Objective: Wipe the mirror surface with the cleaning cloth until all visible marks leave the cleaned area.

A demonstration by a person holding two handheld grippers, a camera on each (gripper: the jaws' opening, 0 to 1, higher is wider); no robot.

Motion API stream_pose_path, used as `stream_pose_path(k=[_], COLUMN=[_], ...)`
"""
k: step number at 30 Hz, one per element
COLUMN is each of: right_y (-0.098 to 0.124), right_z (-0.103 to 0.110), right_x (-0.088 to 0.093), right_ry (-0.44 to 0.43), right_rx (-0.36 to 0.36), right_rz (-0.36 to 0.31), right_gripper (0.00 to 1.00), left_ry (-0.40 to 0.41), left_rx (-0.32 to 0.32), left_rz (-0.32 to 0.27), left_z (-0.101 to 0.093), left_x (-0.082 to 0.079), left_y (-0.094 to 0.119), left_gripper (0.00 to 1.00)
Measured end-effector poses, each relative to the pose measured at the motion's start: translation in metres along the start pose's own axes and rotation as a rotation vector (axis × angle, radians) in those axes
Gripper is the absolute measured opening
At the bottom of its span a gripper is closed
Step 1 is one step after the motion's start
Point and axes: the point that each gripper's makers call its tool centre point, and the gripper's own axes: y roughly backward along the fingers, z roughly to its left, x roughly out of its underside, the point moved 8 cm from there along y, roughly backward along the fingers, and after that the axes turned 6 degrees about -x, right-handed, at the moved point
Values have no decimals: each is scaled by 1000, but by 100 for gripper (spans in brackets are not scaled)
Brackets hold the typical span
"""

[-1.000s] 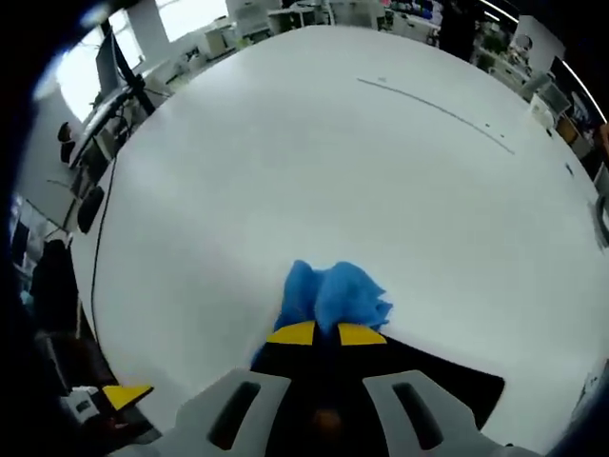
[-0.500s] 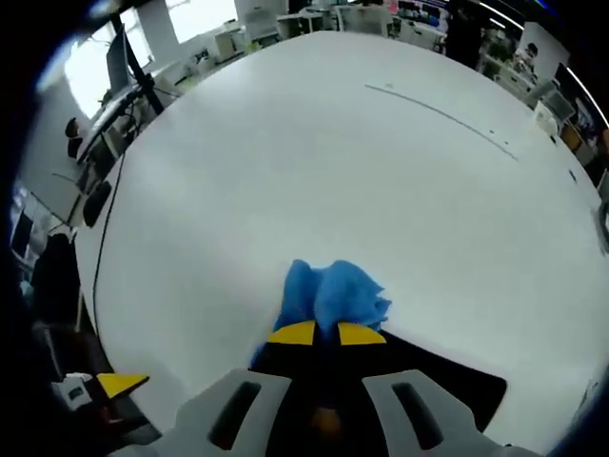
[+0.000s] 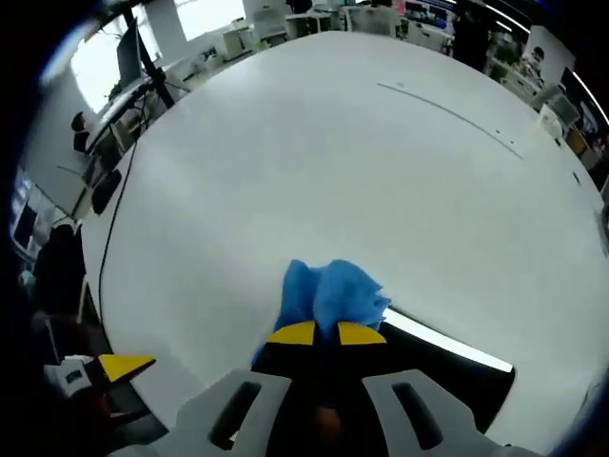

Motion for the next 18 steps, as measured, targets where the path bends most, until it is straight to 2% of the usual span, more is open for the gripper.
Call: stream_pose_path(k=[10, 12, 15, 18], right_y=[8, 10, 12, 12], right_z=[8, 10, 13, 16], right_x=[11, 13, 17, 21], right_ry=[3, -19, -44, -26], right_rx=[-19, -26, -34, -31], right_rz=[2, 3, 1, -12], right_gripper=[1, 1, 1, 1], left_ry=[-5, -4, -8, -25], left_rx=[-1, 1, 26, 36], left_rz=[10, 12, 7, 3], left_z=[0, -1, -4, -6], left_x=[0, 1, -1, -2], left_y=[2, 3, 2, 2], left_gripper=[99, 99, 99, 98])
